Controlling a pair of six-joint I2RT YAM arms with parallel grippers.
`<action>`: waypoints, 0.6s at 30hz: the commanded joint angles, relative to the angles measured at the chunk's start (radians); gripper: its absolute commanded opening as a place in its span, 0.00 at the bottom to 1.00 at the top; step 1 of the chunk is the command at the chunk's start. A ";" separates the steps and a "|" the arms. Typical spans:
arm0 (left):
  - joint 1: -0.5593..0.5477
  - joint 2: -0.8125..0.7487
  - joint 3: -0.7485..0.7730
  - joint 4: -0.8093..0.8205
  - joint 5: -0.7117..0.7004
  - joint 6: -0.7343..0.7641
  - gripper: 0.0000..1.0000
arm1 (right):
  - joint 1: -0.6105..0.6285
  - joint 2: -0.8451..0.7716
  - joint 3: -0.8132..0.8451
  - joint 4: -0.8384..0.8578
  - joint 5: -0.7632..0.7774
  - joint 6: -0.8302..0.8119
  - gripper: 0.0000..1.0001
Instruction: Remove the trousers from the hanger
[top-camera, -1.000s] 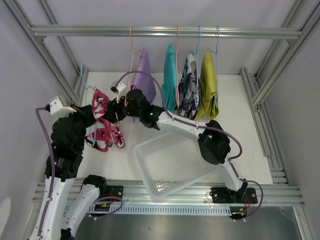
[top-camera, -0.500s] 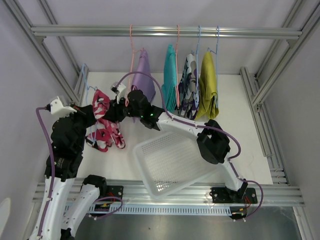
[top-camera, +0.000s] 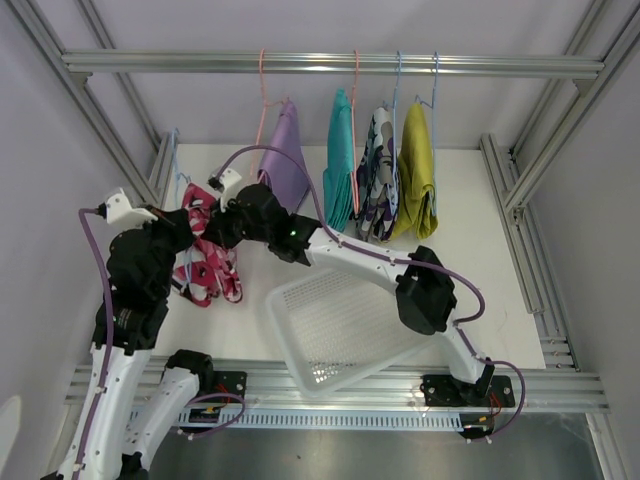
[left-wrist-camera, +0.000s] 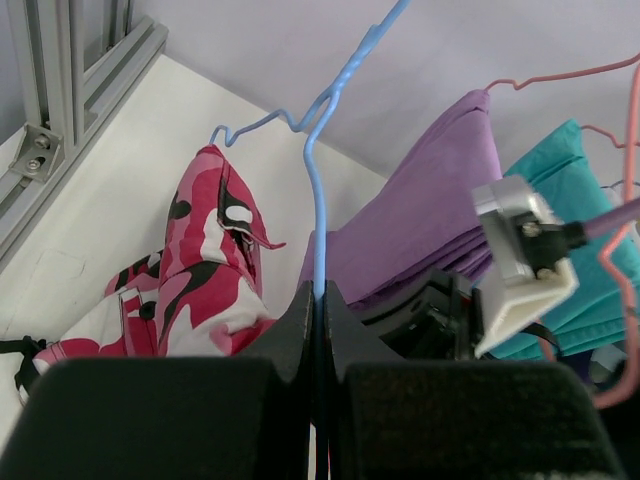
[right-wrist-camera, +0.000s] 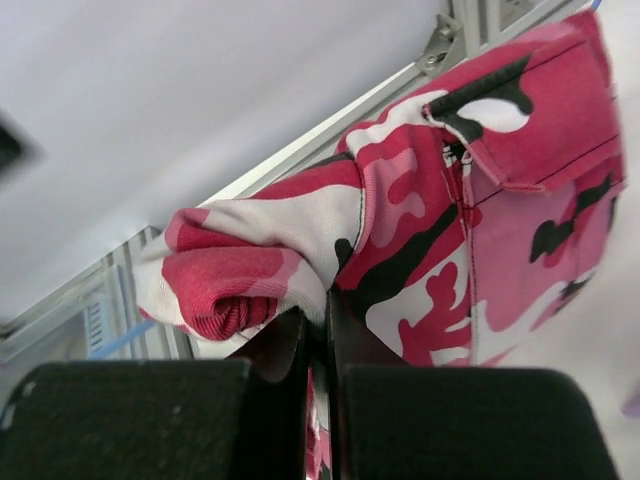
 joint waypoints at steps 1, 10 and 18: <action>-0.006 0.036 0.037 0.032 -0.005 -0.007 0.00 | 0.038 -0.121 0.155 -0.095 0.112 -0.043 0.00; -0.006 0.046 0.028 0.042 0.002 -0.007 0.00 | 0.077 -0.175 0.340 -0.291 0.287 -0.098 0.00; -0.006 0.044 0.028 0.041 -0.015 0.000 0.00 | 0.088 -0.289 0.309 -0.348 0.371 -0.144 0.00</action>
